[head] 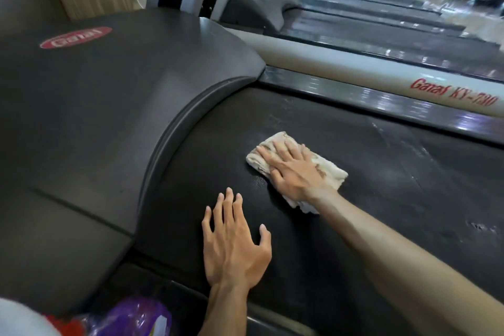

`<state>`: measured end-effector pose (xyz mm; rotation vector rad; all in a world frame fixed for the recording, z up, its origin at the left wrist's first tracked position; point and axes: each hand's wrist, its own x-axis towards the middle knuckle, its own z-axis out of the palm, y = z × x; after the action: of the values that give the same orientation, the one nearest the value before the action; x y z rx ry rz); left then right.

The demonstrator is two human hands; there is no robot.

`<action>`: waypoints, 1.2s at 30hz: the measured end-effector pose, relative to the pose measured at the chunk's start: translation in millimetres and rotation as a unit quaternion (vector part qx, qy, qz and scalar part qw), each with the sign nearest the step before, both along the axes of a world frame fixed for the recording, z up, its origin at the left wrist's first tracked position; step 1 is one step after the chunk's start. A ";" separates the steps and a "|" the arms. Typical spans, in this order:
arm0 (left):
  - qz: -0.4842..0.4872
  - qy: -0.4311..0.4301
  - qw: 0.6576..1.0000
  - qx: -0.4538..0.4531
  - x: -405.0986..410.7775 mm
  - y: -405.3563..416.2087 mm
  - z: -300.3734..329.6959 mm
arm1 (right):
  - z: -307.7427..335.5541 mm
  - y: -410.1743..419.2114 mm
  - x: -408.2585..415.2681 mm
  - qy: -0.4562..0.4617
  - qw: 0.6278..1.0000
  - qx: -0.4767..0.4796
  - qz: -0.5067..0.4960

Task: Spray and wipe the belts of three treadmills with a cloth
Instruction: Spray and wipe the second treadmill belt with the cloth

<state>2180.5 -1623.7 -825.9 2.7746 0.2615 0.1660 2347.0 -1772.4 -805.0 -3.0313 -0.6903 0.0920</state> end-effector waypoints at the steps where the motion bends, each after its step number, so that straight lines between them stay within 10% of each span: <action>1: 0.001 0.002 1.000 0.000 0.6 0.5 -1.5 | 0.1 8.7 -8.4 0.002 1.000 0.010 0.020; 36: -0.073 0.002 0.994 0.085 5.6 26.8 -2.5 | -6.7 -5.5 20.9 0.046 0.988 0.043 0.142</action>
<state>2186.1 -1596.9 -828.4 2.9485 0.0460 0.1524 2367.9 -1777.9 -811.8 -2.8075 -1.0819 0.2018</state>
